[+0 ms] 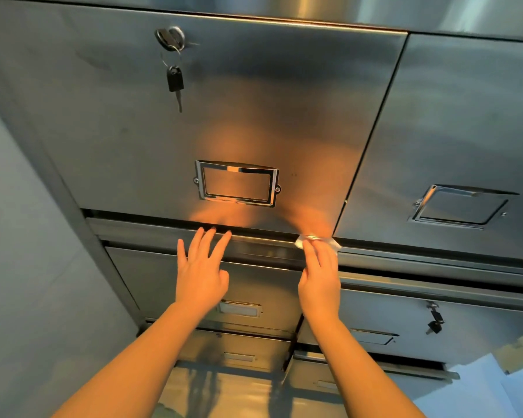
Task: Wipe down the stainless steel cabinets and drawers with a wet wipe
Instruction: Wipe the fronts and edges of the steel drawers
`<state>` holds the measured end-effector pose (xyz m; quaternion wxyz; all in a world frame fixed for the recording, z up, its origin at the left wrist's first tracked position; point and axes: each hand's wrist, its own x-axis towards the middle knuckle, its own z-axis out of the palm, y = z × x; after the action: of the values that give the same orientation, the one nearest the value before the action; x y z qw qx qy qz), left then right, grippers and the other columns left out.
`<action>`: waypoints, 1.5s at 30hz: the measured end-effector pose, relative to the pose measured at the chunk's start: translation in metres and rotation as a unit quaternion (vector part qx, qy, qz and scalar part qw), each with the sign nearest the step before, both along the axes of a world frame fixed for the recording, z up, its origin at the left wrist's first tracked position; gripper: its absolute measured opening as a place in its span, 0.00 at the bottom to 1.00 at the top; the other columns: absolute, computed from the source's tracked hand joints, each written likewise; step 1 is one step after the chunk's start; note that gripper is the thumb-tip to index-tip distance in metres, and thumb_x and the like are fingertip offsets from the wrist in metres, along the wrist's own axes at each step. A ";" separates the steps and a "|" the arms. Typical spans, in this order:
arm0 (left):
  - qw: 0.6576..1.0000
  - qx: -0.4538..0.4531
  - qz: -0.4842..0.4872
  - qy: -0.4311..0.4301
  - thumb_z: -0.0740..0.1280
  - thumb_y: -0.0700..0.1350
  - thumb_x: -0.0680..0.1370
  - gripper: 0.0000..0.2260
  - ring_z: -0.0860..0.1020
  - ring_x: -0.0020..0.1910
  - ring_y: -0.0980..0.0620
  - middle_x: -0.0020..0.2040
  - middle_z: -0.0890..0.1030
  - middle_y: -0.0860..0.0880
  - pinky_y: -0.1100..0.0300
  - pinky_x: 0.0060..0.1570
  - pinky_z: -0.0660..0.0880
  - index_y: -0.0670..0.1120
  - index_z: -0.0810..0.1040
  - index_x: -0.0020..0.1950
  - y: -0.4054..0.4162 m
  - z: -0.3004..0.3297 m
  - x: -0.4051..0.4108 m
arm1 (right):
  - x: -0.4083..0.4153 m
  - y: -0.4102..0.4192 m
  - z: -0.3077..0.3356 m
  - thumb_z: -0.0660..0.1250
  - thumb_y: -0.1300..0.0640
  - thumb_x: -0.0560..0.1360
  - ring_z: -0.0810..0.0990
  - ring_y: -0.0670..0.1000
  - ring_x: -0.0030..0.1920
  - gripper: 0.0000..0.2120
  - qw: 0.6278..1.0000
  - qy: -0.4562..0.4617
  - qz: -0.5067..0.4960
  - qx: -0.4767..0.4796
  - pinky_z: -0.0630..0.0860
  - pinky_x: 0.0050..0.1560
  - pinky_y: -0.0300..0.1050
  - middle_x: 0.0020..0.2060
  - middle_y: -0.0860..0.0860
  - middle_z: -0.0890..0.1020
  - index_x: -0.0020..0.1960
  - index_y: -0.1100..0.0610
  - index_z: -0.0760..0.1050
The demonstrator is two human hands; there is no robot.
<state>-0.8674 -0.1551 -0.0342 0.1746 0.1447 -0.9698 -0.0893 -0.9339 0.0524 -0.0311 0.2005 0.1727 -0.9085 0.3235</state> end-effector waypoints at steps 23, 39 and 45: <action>0.999 -0.017 -0.012 0.039 0.73 0.40 0.70 0.37 0.58 0.78 0.41 0.76 0.66 0.43 0.35 0.74 0.49 0.52 0.63 0.77 -0.041 -0.007 0.011 | -0.014 -0.028 0.004 0.72 0.66 0.69 0.75 0.59 0.60 0.24 0.986 0.031 0.009 0.163 0.72 0.64 0.55 0.58 0.57 0.78 0.65 0.61 0.74; 0.998 0.017 -0.027 0.045 0.69 0.43 0.74 0.34 0.57 0.78 0.44 0.77 0.64 0.45 0.38 0.73 0.57 0.51 0.61 0.79 -0.046 -0.010 0.010 | 0.021 -0.159 0.002 0.70 0.65 0.70 0.77 0.56 0.57 0.20 0.988 0.079 0.097 0.090 0.71 0.65 0.51 0.56 0.55 0.80 0.62 0.61 0.76; 0.999 0.009 -0.023 0.035 0.69 0.41 0.72 0.37 0.54 0.79 0.45 0.78 0.62 0.46 0.39 0.75 0.54 0.53 0.58 0.79 -0.046 -0.008 0.011 | -0.004 -0.084 0.000 0.72 0.72 0.67 0.79 0.60 0.48 0.18 0.988 0.123 0.051 0.073 0.78 0.50 0.53 0.49 0.57 0.83 0.56 0.63 0.80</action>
<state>-0.8567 -0.2008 -0.0425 0.2046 0.1206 -0.9654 -0.1072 -0.9374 -0.0316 -0.0310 0.2810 0.2713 -0.8881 0.2424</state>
